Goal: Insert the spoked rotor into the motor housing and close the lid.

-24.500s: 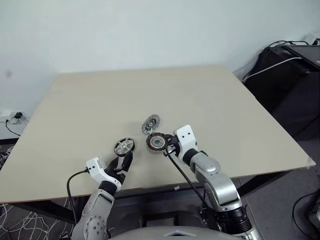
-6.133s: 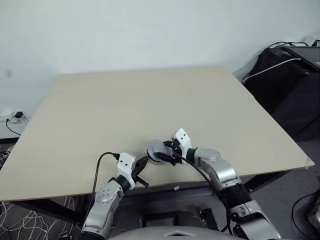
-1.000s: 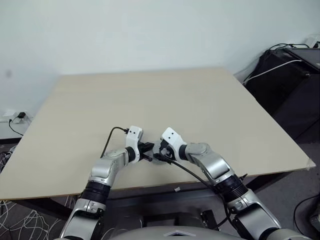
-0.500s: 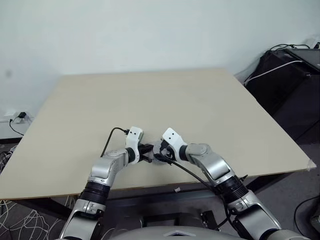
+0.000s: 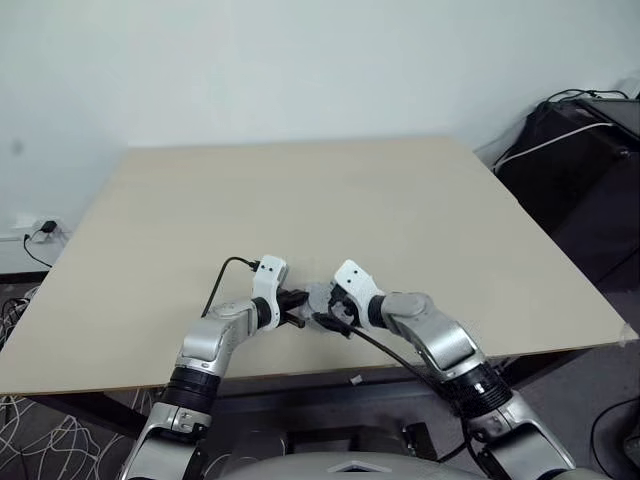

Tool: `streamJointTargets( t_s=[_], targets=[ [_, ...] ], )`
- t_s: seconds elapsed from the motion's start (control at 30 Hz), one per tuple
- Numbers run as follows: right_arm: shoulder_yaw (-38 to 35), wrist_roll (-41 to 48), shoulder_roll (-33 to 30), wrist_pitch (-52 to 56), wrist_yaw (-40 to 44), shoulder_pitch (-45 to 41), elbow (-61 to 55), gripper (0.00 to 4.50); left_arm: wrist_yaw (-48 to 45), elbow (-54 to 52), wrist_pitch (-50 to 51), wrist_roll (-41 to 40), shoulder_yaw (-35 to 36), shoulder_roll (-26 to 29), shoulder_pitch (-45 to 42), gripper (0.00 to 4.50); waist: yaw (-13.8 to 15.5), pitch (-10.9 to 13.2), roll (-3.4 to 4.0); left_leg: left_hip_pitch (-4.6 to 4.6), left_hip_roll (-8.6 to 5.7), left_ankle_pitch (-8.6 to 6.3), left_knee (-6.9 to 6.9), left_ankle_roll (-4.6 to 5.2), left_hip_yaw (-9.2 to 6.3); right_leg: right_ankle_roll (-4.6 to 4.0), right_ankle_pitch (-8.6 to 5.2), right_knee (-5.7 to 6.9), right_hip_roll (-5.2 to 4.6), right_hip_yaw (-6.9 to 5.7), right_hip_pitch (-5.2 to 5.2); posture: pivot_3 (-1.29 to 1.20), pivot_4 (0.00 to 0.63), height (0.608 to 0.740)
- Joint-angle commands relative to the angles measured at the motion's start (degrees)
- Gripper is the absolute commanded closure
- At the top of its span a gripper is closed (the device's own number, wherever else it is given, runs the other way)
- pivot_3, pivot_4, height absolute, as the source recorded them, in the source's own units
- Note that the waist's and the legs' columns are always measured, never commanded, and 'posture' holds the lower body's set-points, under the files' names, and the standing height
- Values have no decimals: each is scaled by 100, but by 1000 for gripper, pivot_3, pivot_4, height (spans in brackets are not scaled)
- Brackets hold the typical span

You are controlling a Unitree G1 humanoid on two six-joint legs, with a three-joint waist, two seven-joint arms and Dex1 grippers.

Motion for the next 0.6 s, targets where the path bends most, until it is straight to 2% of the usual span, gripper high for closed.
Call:
streamJointTargets(
  t_s=[0.03, 0.1, 0.23, 0.33, 0.47, 0.6],
  targets=[
    [-24, 291, -394, 169, 473, 201, -857, 30, -62, 74, 134, -1, -164, -25, 45, 4500, 26, 6, -8, -4, 0, 0, 1, 0, -2, 2, -1, -1, -1, -1, -1, 0, 0, 740],
    [-132, 439, -545, 217, 591, 285, -1177, 30, -67, 86, 128, -5, -157, -36, 36, 4500, 29, 12, -13, -8, 0, -2, 0, 2, -4, 10, -7, -3, -1, -2, -3, 0, 0, 740],
    [-661, 560, -411, 300, 168, 370, -1310, 30, -79, 85, 122, -11, -168, -61, 38, 4500, 32, 19, -23, -8, 0, -3, 0, 2, -3, 14, -9, -3, -2, -2, -2, 0, 0, 740],
    [-1321, 814, 101, 693, -369, 411, -1240, 30, -79, 91, 115, -3, -181, -77, 35, 4500, 49, 21, -26, -8, 0, -3, 0, 2, -4, 14, -9, -3, -2, -2, -2, 0, 0, 740],
    [-2535, 1321, 1151, 1762, -1201, 486, -1025, 30, -104, 87, 110, -7, -193, -86, 26, 4500, 64, 20, -25, -14, -1, -2, -3, 1, -7, 3, -3, -2, -2, 1, -9, 0, 0, 740],
    [-3077, 1788, 1674, 2584, -1396, 602, -969, 30, -132, 94, 104, -2, -193, -74, 18, 4500, 56, 18, -14, -17, -8, -4, -6, 5, -3, -21, 11, -2, -3, 6, -15, 0, 0, 740]
  ],
)
